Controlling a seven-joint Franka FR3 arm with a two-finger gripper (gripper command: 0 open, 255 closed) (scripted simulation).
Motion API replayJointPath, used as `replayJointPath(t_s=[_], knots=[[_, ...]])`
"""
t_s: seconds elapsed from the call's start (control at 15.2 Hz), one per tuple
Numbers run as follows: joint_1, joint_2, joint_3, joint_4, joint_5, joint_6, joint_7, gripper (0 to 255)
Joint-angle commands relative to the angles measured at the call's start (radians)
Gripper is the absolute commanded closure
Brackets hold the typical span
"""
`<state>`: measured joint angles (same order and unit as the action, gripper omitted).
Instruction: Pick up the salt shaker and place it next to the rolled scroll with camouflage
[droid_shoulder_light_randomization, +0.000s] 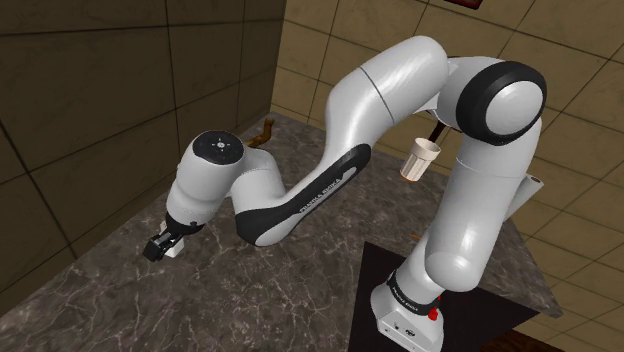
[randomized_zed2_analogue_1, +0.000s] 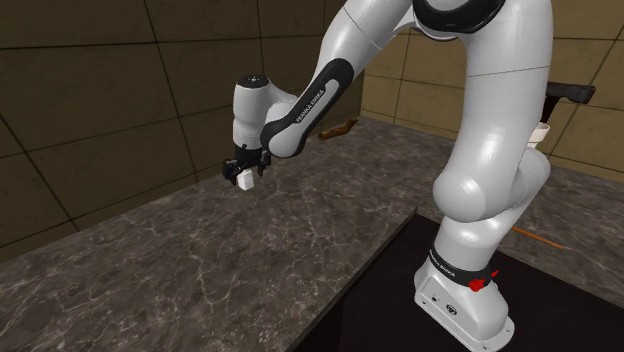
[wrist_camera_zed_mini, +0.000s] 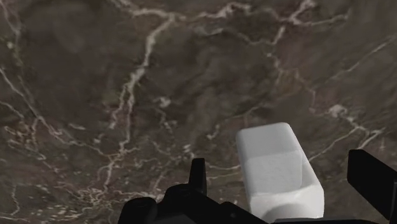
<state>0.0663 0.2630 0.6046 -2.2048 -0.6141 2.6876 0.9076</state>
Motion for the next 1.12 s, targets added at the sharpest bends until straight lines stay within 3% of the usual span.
replayJointPath(t_s=[0.0, 0.13, 0.2, 0.79, 1.06], knots=[[0.000, 0.001, 0.000, 0.000, -0.001, 0.000, 0.001, 0], [0.000, 0.000, 0.000, 0.000, -0.001, 0.000, 0.001, 0], [0.000, 0.000, 0.000, 0.000, -0.001, 0.000, 0.001, 255], [0.000, 0.001, 0.000, 0.000, -0.001, 0.000, 0.001, 255], [-0.027, -0.043, 0.036, 0.003, 0.073, -0.032, -0.058, 255]])
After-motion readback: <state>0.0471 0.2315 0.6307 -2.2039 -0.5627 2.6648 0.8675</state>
